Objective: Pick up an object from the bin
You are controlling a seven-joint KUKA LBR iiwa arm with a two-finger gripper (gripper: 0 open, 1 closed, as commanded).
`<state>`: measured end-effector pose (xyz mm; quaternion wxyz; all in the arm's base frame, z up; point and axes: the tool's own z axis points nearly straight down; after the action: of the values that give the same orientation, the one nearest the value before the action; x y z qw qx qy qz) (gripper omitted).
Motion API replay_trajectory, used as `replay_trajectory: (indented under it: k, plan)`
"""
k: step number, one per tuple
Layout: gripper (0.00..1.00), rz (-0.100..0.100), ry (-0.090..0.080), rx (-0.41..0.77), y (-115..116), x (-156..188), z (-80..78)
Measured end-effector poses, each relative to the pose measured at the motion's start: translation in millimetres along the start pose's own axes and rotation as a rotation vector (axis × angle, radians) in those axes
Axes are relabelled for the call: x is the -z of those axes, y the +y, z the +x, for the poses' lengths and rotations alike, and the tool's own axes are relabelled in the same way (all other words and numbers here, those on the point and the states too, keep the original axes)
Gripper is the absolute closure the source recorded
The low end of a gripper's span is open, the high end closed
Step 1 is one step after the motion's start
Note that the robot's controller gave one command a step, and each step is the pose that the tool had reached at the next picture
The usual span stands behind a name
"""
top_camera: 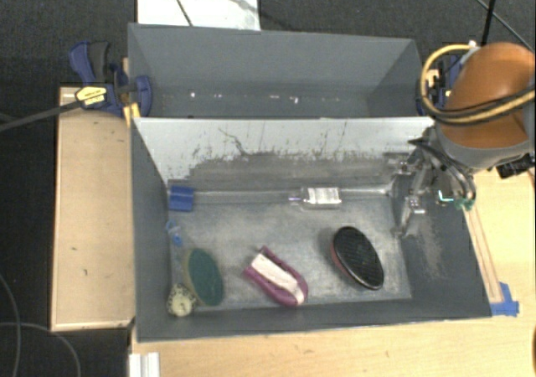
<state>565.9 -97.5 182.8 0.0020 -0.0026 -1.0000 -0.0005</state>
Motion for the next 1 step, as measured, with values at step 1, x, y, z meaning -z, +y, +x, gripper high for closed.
replay_trajectory:
  k: [1]
  plan:
    - [0.00,-0.001,0.010,0.017,39.6,-109.4,47.2]
